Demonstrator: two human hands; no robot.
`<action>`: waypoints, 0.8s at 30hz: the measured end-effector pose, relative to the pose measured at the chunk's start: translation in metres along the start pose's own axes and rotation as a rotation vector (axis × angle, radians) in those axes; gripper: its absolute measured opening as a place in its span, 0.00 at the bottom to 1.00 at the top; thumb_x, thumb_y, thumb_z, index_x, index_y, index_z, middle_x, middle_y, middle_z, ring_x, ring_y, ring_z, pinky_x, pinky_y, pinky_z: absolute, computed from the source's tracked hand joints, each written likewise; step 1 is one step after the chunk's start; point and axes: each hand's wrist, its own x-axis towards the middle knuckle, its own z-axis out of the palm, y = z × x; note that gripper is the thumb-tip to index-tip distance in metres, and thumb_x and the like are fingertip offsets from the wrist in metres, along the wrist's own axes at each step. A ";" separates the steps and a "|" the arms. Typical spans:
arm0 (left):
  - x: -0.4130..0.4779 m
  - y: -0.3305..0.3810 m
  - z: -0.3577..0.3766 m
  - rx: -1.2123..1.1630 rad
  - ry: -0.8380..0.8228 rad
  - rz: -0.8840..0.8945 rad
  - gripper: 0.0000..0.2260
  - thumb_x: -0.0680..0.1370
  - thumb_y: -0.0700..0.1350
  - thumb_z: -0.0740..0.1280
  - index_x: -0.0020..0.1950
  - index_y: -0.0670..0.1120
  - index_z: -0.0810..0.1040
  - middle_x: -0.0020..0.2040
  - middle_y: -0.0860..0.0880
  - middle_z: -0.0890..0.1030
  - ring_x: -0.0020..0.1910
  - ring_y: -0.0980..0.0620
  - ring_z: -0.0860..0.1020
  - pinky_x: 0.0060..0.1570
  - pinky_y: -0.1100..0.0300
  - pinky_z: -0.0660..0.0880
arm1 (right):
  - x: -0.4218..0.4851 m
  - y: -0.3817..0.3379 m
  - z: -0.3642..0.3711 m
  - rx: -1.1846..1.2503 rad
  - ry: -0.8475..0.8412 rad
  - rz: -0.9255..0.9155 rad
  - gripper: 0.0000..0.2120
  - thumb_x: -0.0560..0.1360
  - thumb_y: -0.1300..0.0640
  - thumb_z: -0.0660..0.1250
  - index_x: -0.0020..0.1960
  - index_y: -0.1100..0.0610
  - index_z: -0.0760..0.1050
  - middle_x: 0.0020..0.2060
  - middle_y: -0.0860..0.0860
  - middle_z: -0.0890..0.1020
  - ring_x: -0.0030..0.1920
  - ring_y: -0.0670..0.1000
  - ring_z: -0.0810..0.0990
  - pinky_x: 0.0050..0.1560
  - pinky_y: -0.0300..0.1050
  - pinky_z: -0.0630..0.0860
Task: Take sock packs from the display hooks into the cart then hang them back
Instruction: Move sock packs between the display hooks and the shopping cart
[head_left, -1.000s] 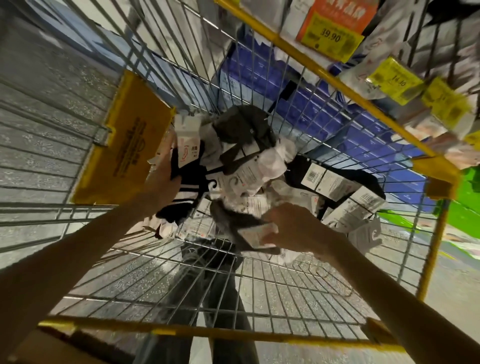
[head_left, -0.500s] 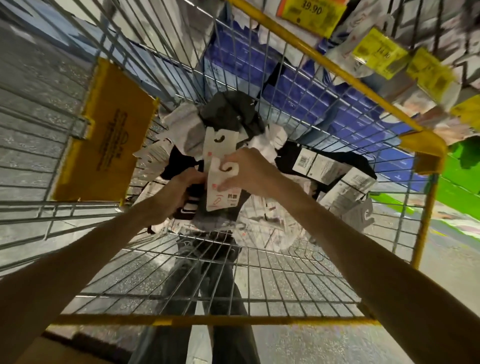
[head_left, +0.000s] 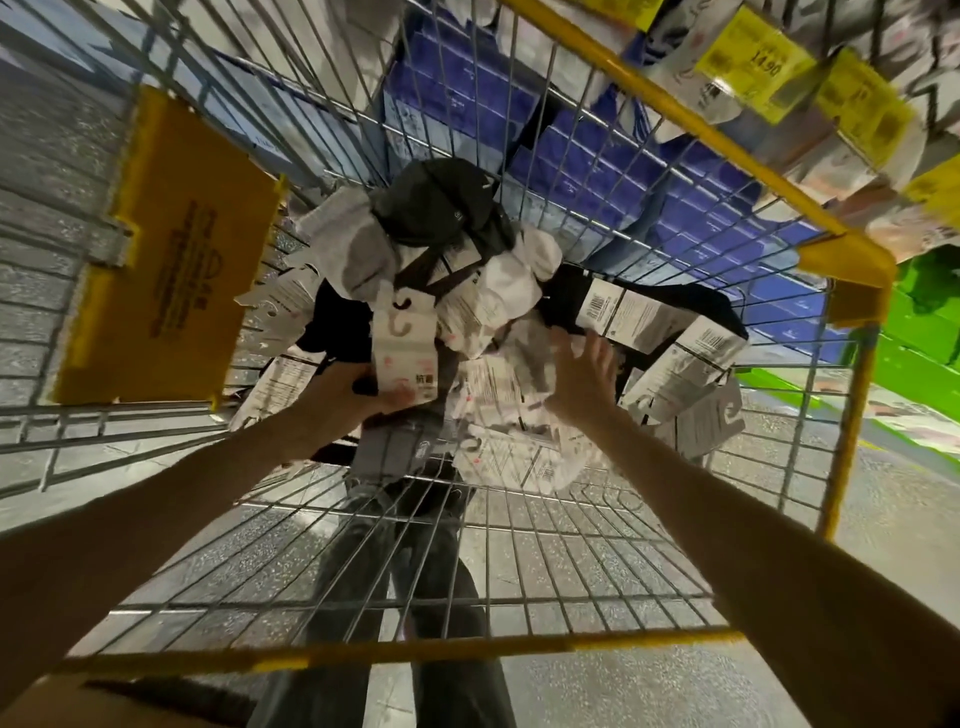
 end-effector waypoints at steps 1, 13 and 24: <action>0.000 0.000 -0.001 0.031 -0.008 0.002 0.15 0.73 0.45 0.76 0.59 0.51 0.81 0.48 0.61 0.82 0.52 0.57 0.80 0.54 0.65 0.74 | 0.002 0.008 0.004 -0.048 -0.080 0.007 0.49 0.70 0.59 0.75 0.78 0.48 0.46 0.76 0.64 0.47 0.76 0.68 0.47 0.75 0.64 0.51; 0.004 -0.007 0.004 0.026 -0.004 -0.001 0.18 0.72 0.43 0.76 0.61 0.44 0.82 0.54 0.50 0.84 0.57 0.50 0.81 0.64 0.50 0.74 | 0.018 0.014 0.015 0.147 0.250 -0.237 0.17 0.71 0.54 0.71 0.53 0.60 0.69 0.51 0.55 0.73 0.53 0.56 0.71 0.44 0.46 0.68; 0.000 0.019 0.011 -0.160 0.048 -0.037 0.17 0.73 0.42 0.76 0.61 0.43 0.82 0.54 0.49 0.84 0.52 0.57 0.81 0.48 0.67 0.74 | -0.044 -0.034 -0.087 1.317 0.259 -0.319 0.07 0.77 0.69 0.60 0.51 0.61 0.74 0.36 0.47 0.80 0.35 0.43 0.78 0.35 0.37 0.77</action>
